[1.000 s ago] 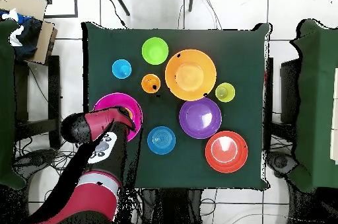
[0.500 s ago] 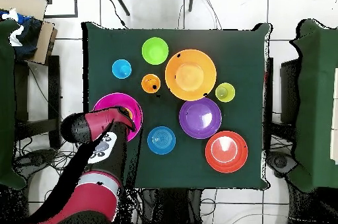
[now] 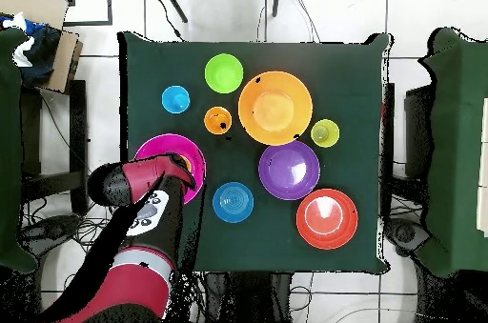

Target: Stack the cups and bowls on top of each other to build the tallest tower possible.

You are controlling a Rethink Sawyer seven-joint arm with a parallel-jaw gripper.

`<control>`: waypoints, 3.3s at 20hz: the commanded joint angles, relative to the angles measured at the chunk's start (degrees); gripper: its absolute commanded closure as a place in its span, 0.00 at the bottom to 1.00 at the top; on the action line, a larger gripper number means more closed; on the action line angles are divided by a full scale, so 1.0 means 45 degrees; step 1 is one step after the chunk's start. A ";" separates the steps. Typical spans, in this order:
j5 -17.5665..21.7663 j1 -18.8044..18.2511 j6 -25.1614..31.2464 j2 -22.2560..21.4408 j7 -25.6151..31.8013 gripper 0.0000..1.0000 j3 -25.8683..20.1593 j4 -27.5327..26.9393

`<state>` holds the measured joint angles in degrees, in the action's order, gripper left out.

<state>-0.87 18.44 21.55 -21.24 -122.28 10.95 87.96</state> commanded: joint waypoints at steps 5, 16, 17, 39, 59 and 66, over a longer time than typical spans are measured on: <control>0.0412 0.0030 0.0137 -0.0040 -0.0636 1.00 -0.0833 -0.0606; 0.0394 -0.0029 0.0195 -0.0052 -0.0581 1.00 -0.0884 -0.0674; 0.0399 -0.0053 0.0192 -0.0070 -0.0565 1.00 -0.0899 -0.0647; 0.0440 -0.0238 0.0245 -0.0162 -0.0357 1.00 -0.1072 -0.0596; 0.0368 -0.0355 0.0608 -0.0229 -0.0263 1.00 -0.1148 -0.0674; 0.0354 -0.0364 0.0677 -0.0248 -0.0261 1.00 -0.1152 -0.0647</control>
<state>-0.87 18.15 21.55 -21.36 -122.28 10.95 87.96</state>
